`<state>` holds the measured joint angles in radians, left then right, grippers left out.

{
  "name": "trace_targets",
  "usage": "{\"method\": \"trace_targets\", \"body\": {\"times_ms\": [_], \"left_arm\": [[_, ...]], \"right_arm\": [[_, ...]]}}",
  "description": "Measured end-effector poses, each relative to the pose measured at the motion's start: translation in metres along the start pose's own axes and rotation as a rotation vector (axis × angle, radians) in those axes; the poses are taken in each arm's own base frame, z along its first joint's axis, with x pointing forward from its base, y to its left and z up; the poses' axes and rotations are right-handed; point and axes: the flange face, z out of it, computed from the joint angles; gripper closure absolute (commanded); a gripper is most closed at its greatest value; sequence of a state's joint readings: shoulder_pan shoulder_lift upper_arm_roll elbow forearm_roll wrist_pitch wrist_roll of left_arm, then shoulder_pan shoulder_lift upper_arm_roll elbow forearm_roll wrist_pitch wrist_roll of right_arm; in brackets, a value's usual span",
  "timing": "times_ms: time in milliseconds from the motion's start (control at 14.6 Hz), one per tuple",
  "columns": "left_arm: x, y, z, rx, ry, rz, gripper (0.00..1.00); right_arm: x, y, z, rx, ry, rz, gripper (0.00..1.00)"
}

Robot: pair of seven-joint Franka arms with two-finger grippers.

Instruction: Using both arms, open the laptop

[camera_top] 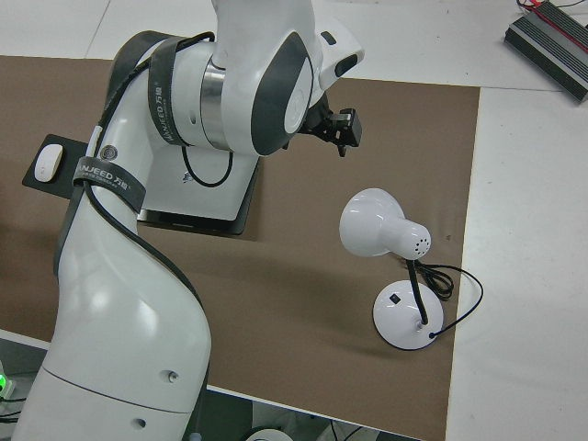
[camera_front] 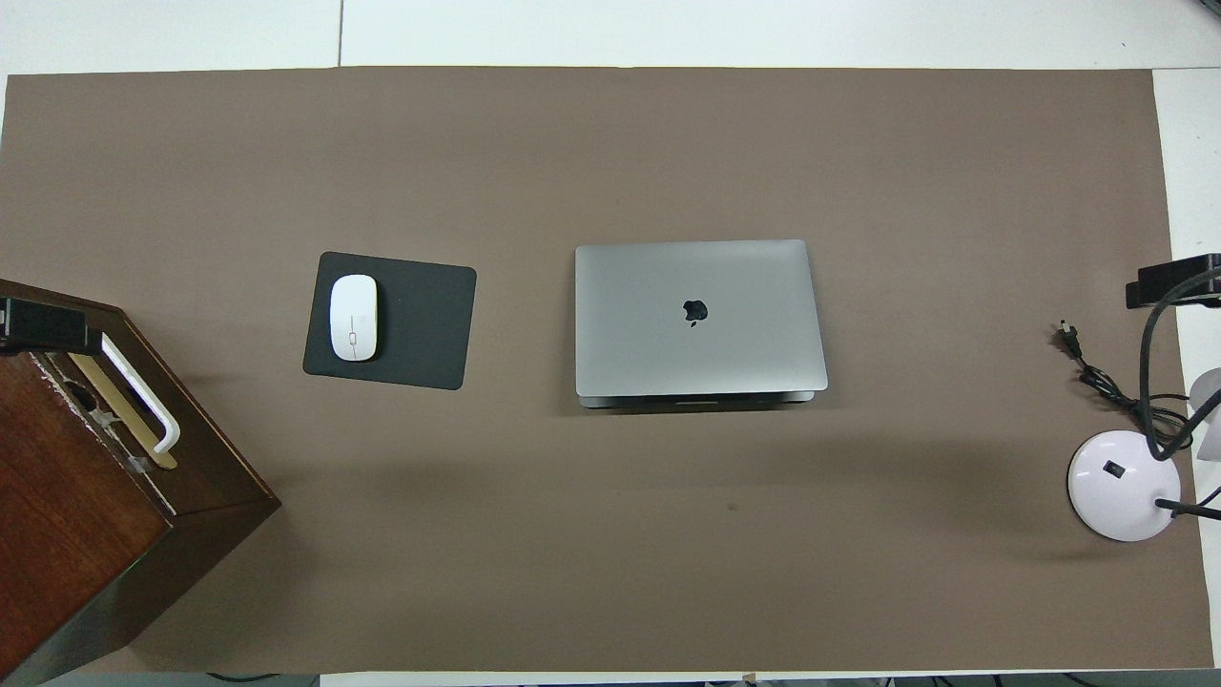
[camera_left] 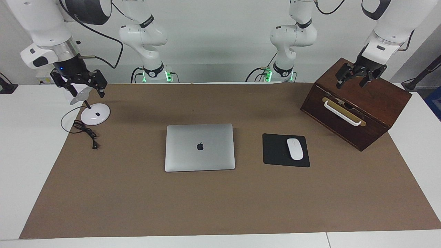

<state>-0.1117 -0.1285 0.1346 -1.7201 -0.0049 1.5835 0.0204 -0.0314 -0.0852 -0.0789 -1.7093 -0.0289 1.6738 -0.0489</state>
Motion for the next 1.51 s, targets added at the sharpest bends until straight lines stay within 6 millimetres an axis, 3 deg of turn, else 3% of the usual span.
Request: {"method": "trace_targets", "body": {"times_ms": [1237,1305,1374,1443,1511], "left_arm": [[-0.0001,-0.0007,0.0,0.0,0.0,-0.001,0.0],[-0.0001,-0.0007,0.0,0.0,0.0,-0.002,0.04],[0.0,-0.0008,-0.0001,0.0,0.001,-0.002,0.2],[0.0002,-0.0008,-0.0002,0.0,0.002,-0.003,0.44],[0.0005,-0.001,-0.0004,0.0,0.005,-0.006,0.76]], "right_arm": [[0.0001,-0.0001,0.0042,0.0,-0.003,0.0,0.0],[0.0002,-0.0002,0.0045,0.0,-0.003,0.0,0.0],[0.0003,-0.0002,0.0048,0.0,-0.002,0.0,0.0],[0.0004,-0.0002,0.005,0.0,-0.001,0.0,0.0],[0.0004,-0.0002,0.0052,0.0,-0.001,0.0,0.0]]}}
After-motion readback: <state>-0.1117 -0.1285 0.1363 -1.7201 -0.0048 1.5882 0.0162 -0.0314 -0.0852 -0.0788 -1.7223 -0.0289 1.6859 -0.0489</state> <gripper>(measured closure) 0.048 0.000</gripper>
